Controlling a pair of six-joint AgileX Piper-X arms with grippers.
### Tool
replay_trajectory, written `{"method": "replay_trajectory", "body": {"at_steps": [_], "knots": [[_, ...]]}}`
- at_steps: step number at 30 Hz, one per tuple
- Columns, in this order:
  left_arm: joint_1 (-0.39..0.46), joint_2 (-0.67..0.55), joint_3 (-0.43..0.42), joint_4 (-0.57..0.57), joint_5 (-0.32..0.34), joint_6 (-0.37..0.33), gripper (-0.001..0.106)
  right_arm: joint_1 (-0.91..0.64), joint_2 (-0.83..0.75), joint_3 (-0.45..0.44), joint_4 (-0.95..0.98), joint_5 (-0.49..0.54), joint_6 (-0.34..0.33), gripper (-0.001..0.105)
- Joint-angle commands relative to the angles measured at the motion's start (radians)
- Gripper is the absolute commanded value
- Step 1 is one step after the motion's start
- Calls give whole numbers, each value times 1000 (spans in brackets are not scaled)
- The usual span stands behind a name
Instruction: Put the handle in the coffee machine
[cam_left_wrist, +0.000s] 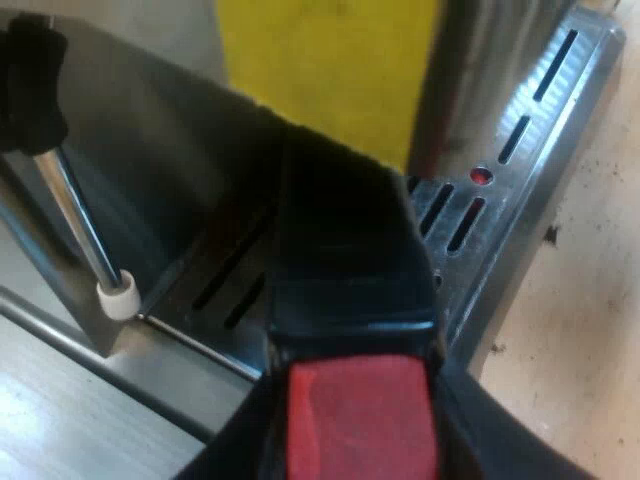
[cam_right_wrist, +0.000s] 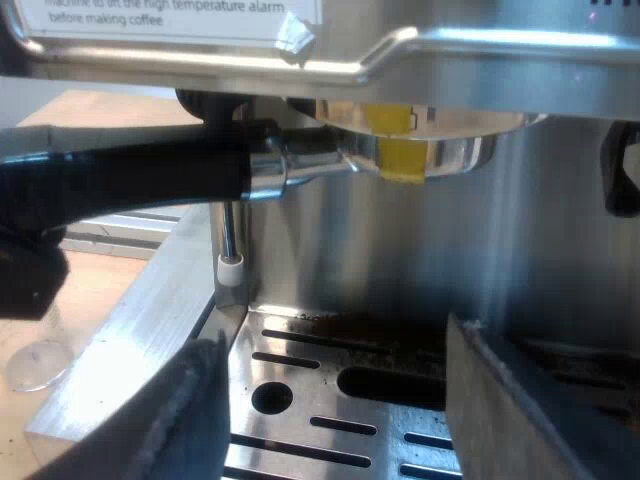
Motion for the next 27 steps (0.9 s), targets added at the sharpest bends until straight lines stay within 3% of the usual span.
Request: {"method": "replay_trajectory", "body": {"at_steps": [1,13,23,25,27], "knots": [[0,-24,-34,-6,151,67,0,-1,-2,0,-9,14,-14,51],[0,-24,-39,-41,151,70,0,-26,24,0,-1,5,-14,51],[0,-24,-62,-38,151,62,0,-154,132,0,-101,-84,-14,47],[0,-24,-62,-35,151,62,0,-172,155,0,-167,-107,-42,47],[0,-24,-62,-33,151,62,0,-188,192,0,-308,-123,-142,47]]}}
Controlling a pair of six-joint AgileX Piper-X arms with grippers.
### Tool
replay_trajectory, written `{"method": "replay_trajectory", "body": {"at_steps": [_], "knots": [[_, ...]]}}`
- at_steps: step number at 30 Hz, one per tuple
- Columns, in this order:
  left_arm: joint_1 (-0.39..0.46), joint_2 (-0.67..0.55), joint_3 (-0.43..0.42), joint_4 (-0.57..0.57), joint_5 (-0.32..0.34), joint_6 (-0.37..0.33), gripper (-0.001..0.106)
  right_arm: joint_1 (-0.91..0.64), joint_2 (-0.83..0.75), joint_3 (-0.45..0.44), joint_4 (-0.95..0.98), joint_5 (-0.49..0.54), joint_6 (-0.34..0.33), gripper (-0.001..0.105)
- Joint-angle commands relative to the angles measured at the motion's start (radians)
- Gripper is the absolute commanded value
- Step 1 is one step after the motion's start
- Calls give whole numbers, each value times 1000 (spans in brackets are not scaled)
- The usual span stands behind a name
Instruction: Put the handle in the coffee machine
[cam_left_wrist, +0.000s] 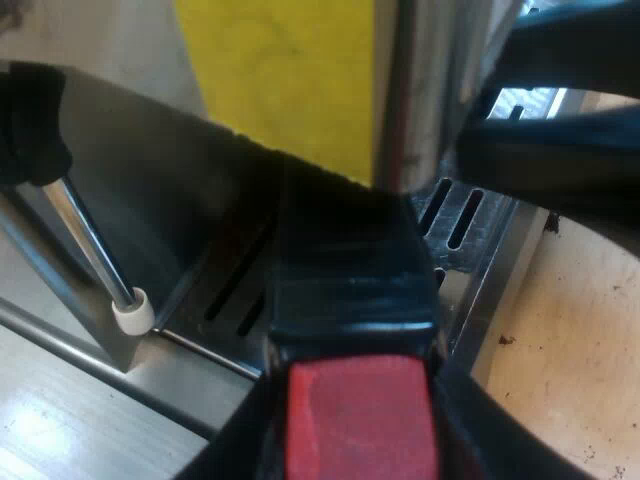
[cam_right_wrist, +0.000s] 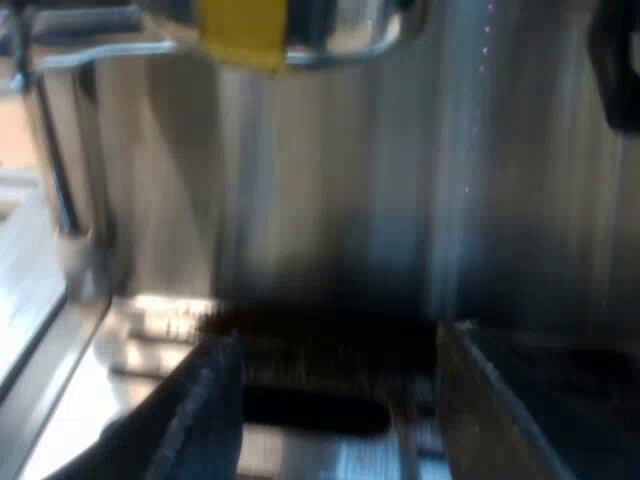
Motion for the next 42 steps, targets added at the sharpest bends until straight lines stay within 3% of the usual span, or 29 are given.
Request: {"method": "replay_trajectory", "body": {"at_steps": [1,6,13,19,25,42], "knots": [[-4,-24,-40,-53,150,8,0,-15,28,0,-162,-25,-102,47],[-4,-24,-40,-53,150,8,0,-24,116,-4,-435,-64,-266,47],[-4,-24,-40,-53,148,8,0,-45,171,-20,-552,-32,-271,47],[-4,-24,-40,-53,148,8,0,-60,194,-83,-556,-18,-278,46],[-4,-24,-40,-41,142,8,0,-59,193,-87,-584,8,-278,36],[-4,-24,-40,-24,142,13,0,-92,193,-118,-646,-42,-341,36]]}}
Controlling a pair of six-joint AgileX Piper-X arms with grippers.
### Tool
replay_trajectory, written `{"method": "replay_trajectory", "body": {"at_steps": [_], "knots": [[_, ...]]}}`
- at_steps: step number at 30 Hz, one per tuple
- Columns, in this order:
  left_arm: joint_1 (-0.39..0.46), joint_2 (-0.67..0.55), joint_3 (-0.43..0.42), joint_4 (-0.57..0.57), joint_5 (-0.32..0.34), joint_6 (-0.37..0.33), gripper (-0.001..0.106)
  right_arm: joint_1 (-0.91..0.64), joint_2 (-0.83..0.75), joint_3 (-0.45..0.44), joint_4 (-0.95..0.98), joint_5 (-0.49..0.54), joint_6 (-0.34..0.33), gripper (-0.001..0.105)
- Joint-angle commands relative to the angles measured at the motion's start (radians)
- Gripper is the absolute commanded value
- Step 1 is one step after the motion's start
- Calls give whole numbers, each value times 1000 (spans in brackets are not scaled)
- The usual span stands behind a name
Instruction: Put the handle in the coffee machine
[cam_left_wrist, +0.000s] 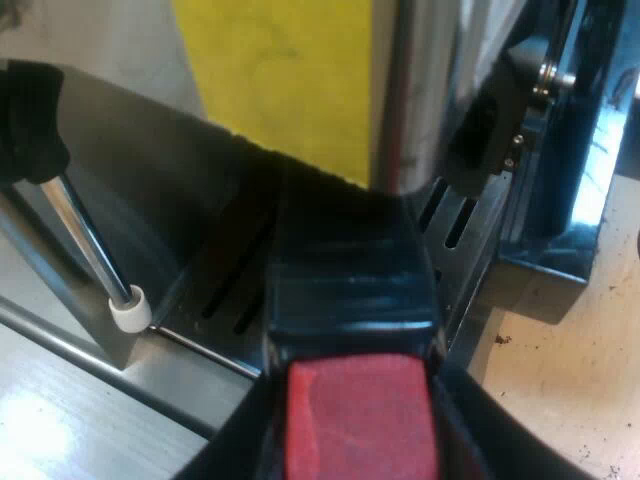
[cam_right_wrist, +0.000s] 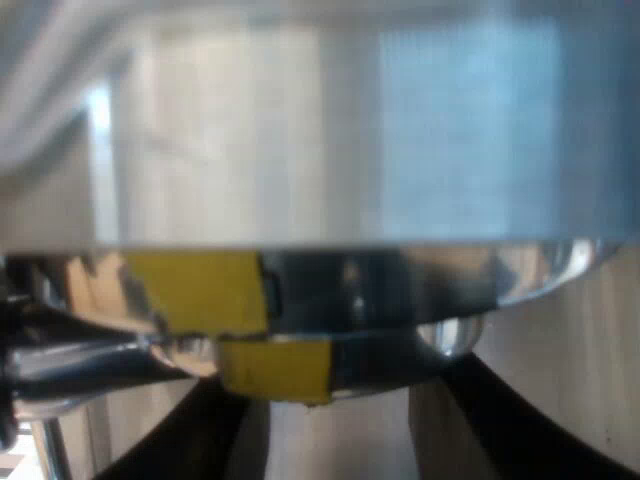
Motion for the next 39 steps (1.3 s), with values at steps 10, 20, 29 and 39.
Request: {"method": "replay_trajectory", "body": {"at_steps": [10,20,29,39], "knots": [[-4,-24,-34,-40,144,19,0,-25,-11,-74,-48,-29,-26,36],[-4,-37,-34,-29,144,19,57,-25,-11,-89,-93,-25,-70,36],[-4,-87,-34,48,136,34,57,-25,-19,-89,-169,-2,-121,36],[55,-129,-83,132,127,41,57,-17,-24,-89,-190,-2,-150,36]]}}
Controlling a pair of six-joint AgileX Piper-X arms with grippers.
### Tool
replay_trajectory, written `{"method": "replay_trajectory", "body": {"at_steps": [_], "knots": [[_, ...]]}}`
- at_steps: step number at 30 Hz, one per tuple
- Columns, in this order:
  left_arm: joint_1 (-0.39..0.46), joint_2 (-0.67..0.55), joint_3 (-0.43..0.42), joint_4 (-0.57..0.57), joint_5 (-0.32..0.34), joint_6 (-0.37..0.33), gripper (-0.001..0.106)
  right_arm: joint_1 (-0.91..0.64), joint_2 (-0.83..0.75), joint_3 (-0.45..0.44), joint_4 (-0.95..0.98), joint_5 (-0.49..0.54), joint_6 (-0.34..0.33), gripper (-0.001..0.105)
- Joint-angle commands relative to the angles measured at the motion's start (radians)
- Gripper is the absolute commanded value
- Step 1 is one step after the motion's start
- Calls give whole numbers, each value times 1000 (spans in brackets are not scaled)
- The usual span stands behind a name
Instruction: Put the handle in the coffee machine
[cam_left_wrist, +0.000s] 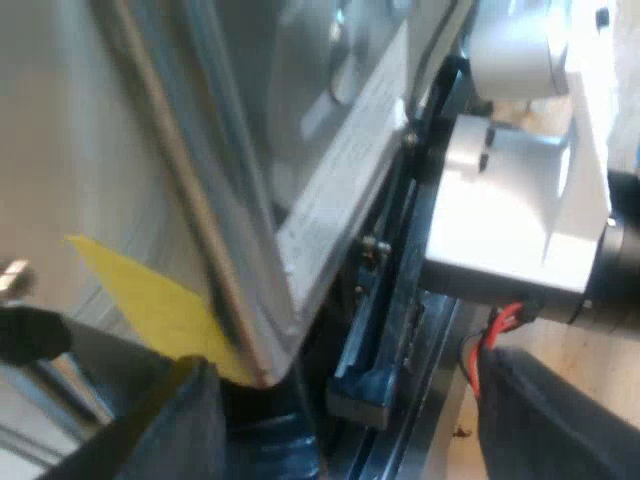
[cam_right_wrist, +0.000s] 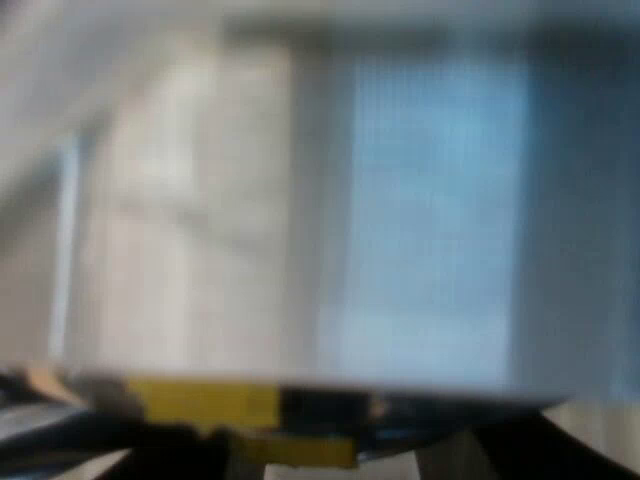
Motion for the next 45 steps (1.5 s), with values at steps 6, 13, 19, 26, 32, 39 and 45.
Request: {"method": "replay_trajectory", "body": {"at_steps": [6,13,19,26,32,39,45], "knots": [[69,-9,-123,137,-57,1,10,7,-62,-39,-141,-16,-21,36],[69,25,-142,84,-331,-67,1,7,-62,-39,-141,-13,-21,36],[57,130,-142,84,-392,-67,1,7,-62,-39,-141,0,-21,36],[-9,218,-142,63,-457,-45,1,7,-62,-39,-141,2,-29,36],[-95,224,-142,106,-495,-19,1,7,-62,-39,-141,4,-29,36],[-149,224,-142,218,-512,-21,1,7,-62,-39,-141,4,-51,36],[-159,218,-140,251,-500,-61,1,7,-62,-39,-141,4,-51,36]]}}
